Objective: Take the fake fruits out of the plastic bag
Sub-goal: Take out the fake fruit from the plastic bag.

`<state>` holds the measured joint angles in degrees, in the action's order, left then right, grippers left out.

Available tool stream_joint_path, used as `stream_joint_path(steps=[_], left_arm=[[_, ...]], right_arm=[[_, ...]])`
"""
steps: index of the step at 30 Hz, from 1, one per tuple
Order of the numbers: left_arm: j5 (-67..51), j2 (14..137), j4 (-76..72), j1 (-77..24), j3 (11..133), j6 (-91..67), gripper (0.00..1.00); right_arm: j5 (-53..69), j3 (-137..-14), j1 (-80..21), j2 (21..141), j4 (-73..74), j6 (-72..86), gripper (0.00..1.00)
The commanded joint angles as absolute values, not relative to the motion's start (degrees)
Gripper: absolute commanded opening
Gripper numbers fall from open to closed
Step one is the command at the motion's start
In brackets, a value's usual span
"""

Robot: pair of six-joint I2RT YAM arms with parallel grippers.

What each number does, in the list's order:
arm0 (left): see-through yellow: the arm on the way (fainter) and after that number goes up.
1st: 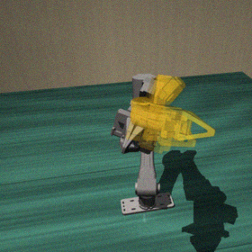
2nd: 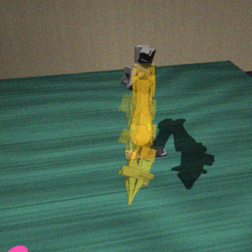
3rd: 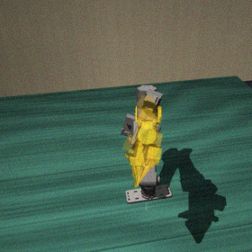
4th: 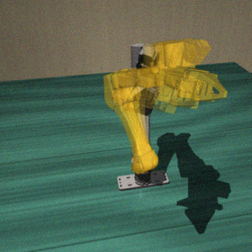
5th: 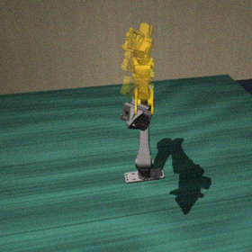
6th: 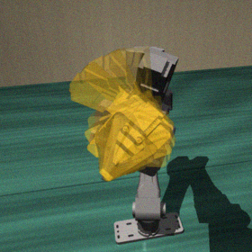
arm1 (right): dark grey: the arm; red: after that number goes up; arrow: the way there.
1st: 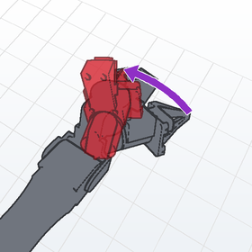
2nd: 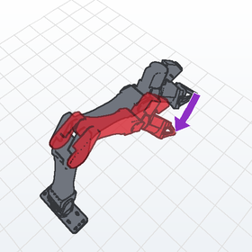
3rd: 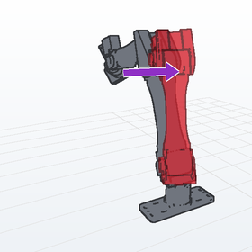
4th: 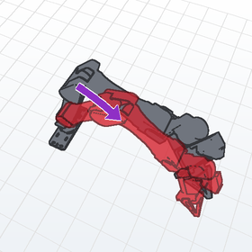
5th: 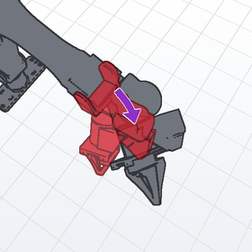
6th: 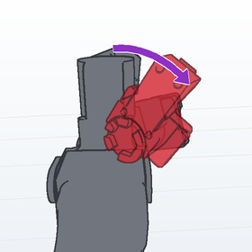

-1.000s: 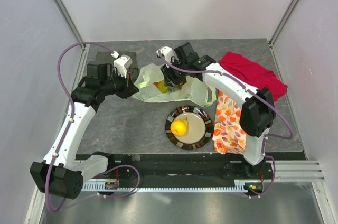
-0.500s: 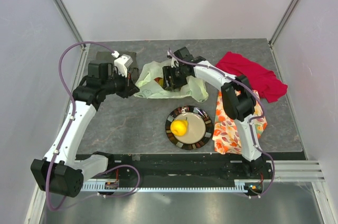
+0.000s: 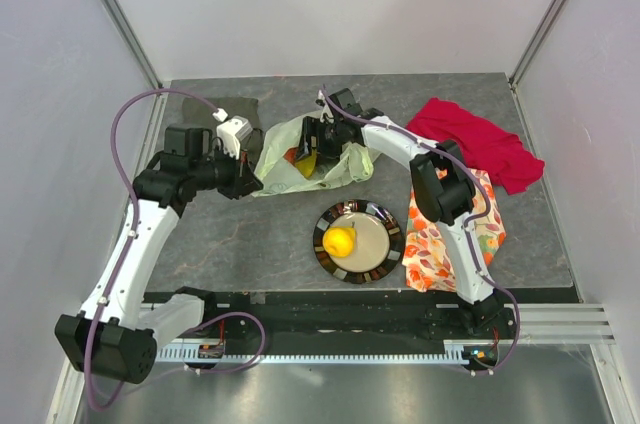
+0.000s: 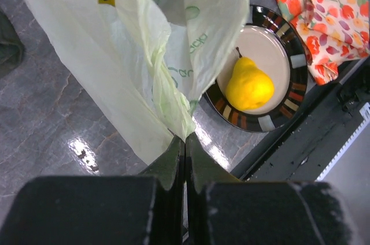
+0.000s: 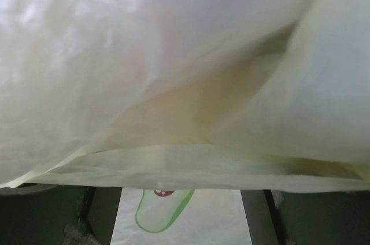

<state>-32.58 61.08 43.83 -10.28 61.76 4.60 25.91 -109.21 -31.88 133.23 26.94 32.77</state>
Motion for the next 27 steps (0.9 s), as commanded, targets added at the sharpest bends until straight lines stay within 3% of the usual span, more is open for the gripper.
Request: stream_joint_path(steps=[1, 6, 10, 15, 20, 27], left_arm=[[-36.7, 58.9, 46.1, -10.0, 62.4, 7.9, 0.02], [-35.9, 59.3, 45.9, -9.9, 62.5, 8.7, 0.02], [-35.8, 60.2, 45.6, -9.9, 63.3, 8.9, 0.02], [-35.2, 60.3, 43.3, -9.9, 62.6, 8.5, 0.02], [-32.8, 60.8, 40.4, -9.8, 61.7, 8.3, 0.02], [-32.4, 62.7, 33.4, -9.7, 64.2, 6.7, 0.02]], right_arm=[[23.7, -111.0, -32.2, 133.9, 25.5, 35.9, 0.8], [20.0, -112.1, -34.3, 136.5, 26.3, 36.0, 0.72], [18.1, -111.1, -35.1, 135.0, 27.3, 33.4, 0.39], [17.7, -109.7, -33.8, 129.4, 27.4, 25.9, 0.22], [24.6, -107.6, -32.3, 120.7, 27.2, 17.0, 0.2], [34.8, -95.1, -32.1, 105.0, 27.2, 1.1, 0.18]])
